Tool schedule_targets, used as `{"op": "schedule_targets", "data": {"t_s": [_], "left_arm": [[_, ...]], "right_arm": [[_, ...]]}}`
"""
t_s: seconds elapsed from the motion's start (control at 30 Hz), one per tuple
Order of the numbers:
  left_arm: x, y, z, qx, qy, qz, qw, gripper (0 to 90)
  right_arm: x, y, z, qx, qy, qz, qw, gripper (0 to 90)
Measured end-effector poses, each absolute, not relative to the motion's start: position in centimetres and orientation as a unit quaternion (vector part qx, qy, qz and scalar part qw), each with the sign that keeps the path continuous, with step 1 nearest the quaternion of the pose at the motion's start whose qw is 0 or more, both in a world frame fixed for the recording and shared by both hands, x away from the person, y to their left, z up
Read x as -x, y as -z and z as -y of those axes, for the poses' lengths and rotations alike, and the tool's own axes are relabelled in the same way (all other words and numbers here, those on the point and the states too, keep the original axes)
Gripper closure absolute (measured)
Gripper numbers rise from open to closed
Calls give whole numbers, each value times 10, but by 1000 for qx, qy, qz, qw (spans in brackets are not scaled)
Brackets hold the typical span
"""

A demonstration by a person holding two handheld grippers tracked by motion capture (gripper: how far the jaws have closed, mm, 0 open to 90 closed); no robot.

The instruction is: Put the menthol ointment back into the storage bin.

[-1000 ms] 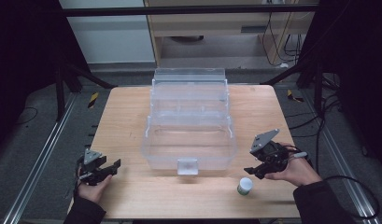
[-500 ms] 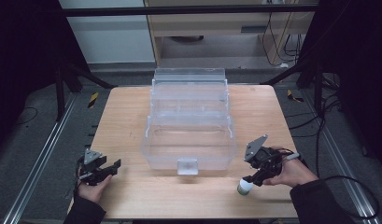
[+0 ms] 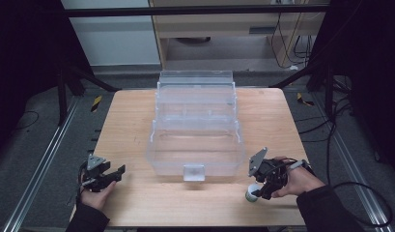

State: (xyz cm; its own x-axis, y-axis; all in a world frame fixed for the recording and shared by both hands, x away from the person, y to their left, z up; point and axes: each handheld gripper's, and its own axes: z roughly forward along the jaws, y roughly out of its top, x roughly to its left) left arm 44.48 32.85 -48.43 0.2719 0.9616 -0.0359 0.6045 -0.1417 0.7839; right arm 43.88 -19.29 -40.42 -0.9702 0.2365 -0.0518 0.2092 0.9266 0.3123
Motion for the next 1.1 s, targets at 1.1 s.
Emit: {"op": "schedule_targets", "data": {"t_s": [1.1], "left_arm": [[-445, 485, -329, -714, -250, -549, 355, 354]], "right_arm": [[-441, 436, 179, -62, -91, -994, 28, 440]]}}
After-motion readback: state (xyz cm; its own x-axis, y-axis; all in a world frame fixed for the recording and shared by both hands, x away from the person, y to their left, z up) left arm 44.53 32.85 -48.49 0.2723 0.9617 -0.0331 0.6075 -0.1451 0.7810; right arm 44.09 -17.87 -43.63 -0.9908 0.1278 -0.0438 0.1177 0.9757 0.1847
